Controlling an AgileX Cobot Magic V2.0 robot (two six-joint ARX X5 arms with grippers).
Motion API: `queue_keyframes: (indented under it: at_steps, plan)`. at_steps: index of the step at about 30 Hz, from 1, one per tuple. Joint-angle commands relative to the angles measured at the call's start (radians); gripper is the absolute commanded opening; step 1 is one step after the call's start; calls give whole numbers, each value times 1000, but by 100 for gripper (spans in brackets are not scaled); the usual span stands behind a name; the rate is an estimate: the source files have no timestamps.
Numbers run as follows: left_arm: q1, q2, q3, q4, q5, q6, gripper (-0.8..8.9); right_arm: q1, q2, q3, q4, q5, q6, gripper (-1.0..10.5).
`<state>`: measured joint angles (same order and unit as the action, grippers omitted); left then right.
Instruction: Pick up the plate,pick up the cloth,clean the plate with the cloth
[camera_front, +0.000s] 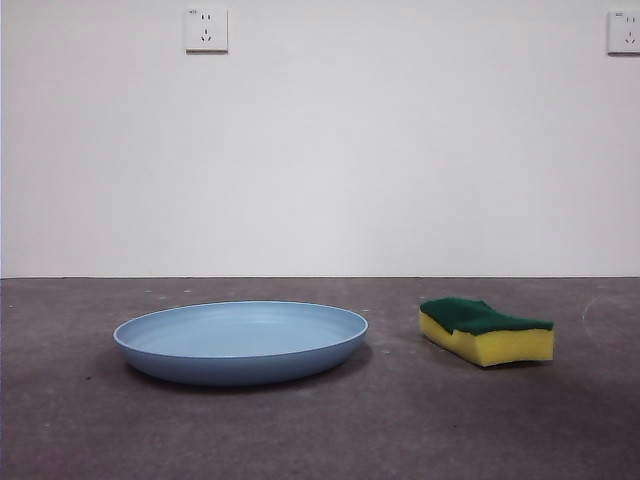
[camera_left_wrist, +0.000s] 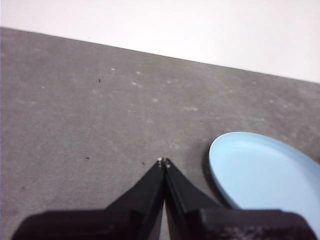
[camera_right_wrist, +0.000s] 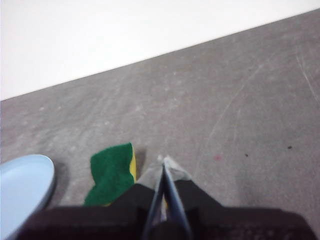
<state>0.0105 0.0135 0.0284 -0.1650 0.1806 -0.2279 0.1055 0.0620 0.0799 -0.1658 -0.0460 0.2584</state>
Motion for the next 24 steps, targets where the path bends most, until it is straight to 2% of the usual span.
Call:
queue_keyframes:
  at_steps: [1,5,11,19,24]
  plan:
    - [2,15,37,6,10,-72,-6,0,64,63,-1,-6,31,-11]
    - [2,58,98,0,11,-80,-6,0,181,163,-19,-8,58,-11]
    - [2,177,231,-59,14,-78,-6,0,369,341,-79,-40,53,-11]
    - [2,418,448,-183,92,-5,-6,0,592,536,-166,-239,0,-10]
    - [2,591,566,-293,155,80,-3,0,720,632,-306,-332,-109,1]
